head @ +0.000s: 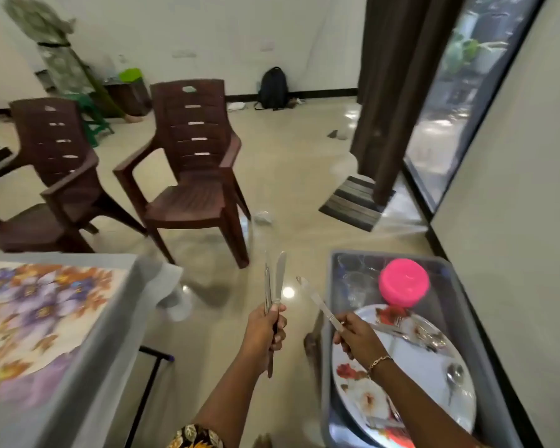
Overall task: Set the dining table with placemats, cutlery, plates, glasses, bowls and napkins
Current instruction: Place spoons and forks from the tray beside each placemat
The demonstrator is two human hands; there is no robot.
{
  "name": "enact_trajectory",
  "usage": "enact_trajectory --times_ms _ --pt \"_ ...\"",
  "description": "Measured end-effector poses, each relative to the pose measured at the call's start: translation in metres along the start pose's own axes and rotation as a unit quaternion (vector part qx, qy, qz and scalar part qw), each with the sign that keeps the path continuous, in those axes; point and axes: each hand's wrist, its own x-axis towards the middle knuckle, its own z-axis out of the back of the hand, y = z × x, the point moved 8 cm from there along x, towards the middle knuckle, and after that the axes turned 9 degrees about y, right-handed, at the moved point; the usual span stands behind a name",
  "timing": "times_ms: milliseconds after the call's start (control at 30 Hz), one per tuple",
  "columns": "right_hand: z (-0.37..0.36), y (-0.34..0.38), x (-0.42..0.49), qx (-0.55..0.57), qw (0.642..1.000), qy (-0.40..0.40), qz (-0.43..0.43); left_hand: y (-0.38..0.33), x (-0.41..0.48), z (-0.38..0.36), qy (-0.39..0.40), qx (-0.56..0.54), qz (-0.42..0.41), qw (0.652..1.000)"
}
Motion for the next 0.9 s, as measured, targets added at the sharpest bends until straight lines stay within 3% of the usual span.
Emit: enact_trajectory --times_ms 133,500,900 --pt "-0.066 0.033 0.034 -0.011 0.998 0.059 0.023 -0.028 -0.009 0.071 -0.056 -0.032 -0.029 0.998" --pt "-0.255 0.113 0.175 -0.043 0.994 0.076 0.069 -0.109 0.017 0.29 -0.176 -0.075 -0.066 0.979" --pt "-0.346 0.223 0.314 -0.134 0.975 0.14 0.107 -0.176 0.089 0.405 -0.246 -0.168 -0.101 0.949"
